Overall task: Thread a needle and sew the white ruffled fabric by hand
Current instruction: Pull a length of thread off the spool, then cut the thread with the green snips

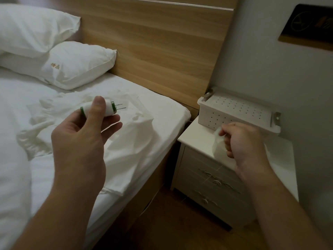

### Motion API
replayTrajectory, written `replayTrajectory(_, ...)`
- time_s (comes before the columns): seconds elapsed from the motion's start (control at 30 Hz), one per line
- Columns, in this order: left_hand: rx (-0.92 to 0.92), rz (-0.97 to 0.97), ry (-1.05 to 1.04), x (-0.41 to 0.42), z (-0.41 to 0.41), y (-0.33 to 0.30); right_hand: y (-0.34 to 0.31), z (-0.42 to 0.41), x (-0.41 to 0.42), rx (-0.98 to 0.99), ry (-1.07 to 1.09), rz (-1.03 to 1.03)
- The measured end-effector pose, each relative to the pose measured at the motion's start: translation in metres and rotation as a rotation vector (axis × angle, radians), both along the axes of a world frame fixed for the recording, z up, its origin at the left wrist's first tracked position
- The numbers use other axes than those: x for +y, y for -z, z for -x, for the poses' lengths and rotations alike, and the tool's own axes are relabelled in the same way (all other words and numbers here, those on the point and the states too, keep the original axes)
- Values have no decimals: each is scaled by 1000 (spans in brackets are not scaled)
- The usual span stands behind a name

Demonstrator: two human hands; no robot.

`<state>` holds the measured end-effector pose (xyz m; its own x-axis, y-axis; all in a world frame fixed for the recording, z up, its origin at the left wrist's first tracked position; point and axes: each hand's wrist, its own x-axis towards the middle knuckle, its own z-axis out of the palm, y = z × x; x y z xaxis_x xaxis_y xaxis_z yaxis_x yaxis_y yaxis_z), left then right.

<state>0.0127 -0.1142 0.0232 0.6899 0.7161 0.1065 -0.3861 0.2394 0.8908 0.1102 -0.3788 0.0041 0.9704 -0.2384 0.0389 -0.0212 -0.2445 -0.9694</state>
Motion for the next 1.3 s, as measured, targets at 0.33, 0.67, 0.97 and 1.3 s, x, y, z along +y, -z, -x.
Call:
replayTrajectory(0.33,35,-181,98,-20,5,-7,-10,-6,-35,-140,181,174)
replayTrajectory(0.67,102,-264,285,-43,0,-3,11,-63,-81,139,-35,979)
replayTrajectory(0.97,92,-178,354,-43,-12,5,50,-92,-77,291,-13,1280)
replayTrajectory(1.3,114,-176,304,-36,-13,1,12,-70,-73,4,57,1152)
